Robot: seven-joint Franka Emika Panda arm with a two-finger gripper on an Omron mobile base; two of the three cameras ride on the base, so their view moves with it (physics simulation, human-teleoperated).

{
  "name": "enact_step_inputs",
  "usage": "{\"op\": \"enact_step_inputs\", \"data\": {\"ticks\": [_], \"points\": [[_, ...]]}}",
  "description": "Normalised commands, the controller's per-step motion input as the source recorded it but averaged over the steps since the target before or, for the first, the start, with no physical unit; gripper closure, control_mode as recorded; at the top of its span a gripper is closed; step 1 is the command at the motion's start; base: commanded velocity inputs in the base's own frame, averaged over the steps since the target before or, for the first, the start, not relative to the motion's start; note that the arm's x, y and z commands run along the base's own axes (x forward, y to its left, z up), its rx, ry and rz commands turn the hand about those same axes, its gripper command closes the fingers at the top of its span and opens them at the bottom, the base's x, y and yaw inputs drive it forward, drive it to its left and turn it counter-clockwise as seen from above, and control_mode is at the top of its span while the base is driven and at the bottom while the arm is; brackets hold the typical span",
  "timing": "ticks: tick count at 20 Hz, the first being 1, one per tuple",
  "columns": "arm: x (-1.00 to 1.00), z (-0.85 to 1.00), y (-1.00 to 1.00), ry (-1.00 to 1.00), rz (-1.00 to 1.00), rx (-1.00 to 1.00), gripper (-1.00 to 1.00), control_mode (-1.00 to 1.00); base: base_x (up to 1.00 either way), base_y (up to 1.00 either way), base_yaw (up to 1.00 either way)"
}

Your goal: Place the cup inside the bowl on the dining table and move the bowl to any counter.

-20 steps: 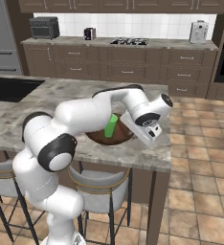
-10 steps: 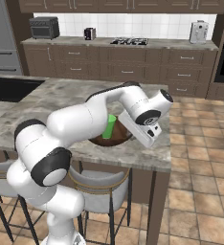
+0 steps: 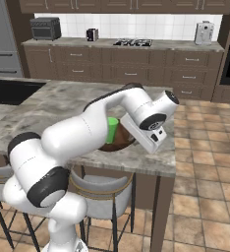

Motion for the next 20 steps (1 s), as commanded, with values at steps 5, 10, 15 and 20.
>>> {"op": "enact_step_inputs", "data": {"ticks": [5, 10, 15, 20], "points": [[-0.28, 0.1, 0.0, -0.04, -0.01, 0.0, 1.0, -1.0, 0.0, 0.0, 0.0], [-0.13, 0.0, 0.01, -0.06, 0.0, 0.0, 1.0, -1.0, 0.0, 0.0, 0.0], [0.0, 0.0, 0.0, 0.0, 0.0, 0.0, 1.0, -1.0, 0.0, 0.0, 0.0], [0.0, 0.0, 0.0, 0.0, 0.0, 0.0, 1.0, -1.0, 0.0, 0.0, 0.0]]}}
